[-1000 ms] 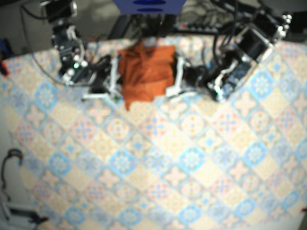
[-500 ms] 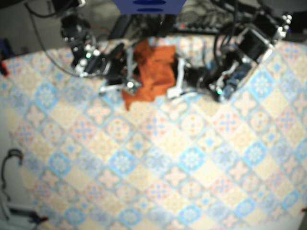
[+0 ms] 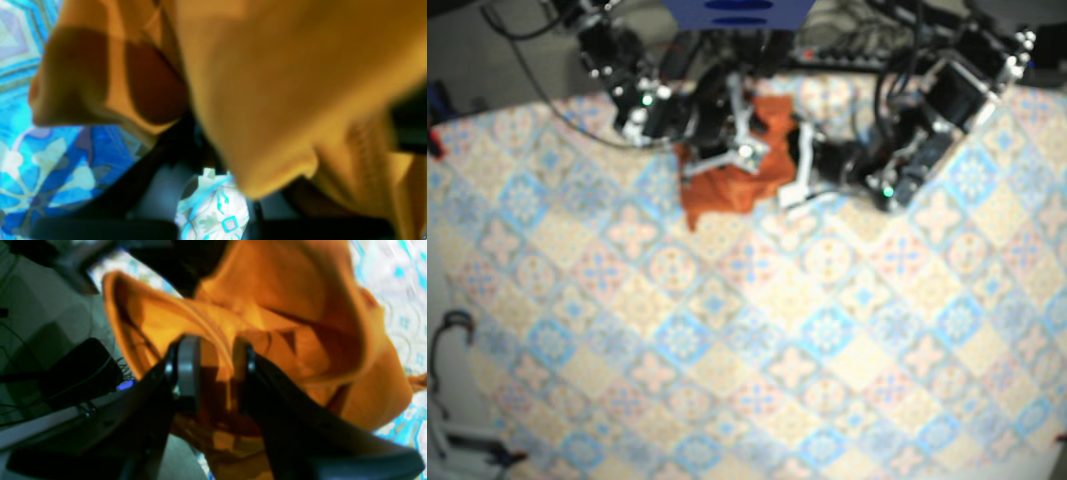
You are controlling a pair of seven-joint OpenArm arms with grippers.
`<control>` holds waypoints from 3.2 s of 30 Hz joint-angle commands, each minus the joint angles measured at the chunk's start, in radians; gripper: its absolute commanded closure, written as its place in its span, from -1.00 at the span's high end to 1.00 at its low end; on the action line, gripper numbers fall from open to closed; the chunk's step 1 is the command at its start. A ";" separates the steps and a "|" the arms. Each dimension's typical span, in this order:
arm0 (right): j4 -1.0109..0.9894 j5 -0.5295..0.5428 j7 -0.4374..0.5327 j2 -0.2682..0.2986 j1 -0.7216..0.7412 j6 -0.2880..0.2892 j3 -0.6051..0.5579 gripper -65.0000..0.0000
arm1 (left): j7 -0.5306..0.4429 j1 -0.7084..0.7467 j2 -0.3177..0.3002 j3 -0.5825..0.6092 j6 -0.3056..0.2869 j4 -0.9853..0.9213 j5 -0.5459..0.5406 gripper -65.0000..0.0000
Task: Fold the T-shirt properly
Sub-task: 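Press and tuck the bunched shirt into a compact bundle with both grippers, then drag the shirt bundle away from the robot base with both grippers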
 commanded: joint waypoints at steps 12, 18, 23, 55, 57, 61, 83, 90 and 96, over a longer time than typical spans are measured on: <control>0.049 0.012 0.012 0.008 0.015 0.004 -0.038 -0.49 | 0.021 -0.004 -0.012 0.002 0.078 -0.018 0.135 -0.85; 0.109 0.011 0.016 0.038 0.015 0.004 -0.047 -0.49 | 0.021 -0.004 -0.011 0.002 0.078 -0.018 0.135 -0.85; 0.136 0.009 0.021 0.038 0.015 0.004 -0.043 -0.49 | 0.021 -0.004 -0.012 0.002 0.078 -0.018 0.137 -0.85; 0.117 -0.124 0.010 0.061 -0.034 0.004 0.201 -0.85 | 0.026 -0.014 -0.014 0.003 0.078 -0.020 0.137 -0.85; 0.113 -0.124 0.010 0.055 -0.030 0.004 0.186 -1.00 | 0.027 -0.016 -0.014 0.003 0.078 -0.020 0.137 -0.85; 0.087 -0.124 0.010 0.028 -0.005 0.004 0.178 -0.92 | 0.027 -0.016 -0.015 0.003 0.078 -0.020 0.137 -0.85; -0.020 -0.282 0.012 -0.086 0.062 -0.002 -0.040 -0.89 | 0.027 -0.010 -0.097 -0.121 0.074 0.037 0.129 -0.83; -0.084 -0.304 0.021 -0.123 0.062 -0.002 -0.084 -0.89 | 0.032 -0.008 -0.195 -0.293 0.072 0.143 0.127 -0.83; -0.104 -0.304 0.022 -0.141 0.062 -0.002 -0.086 -0.89 | 0.049 -0.007 -0.209 -0.344 0.072 0.152 0.127 -0.83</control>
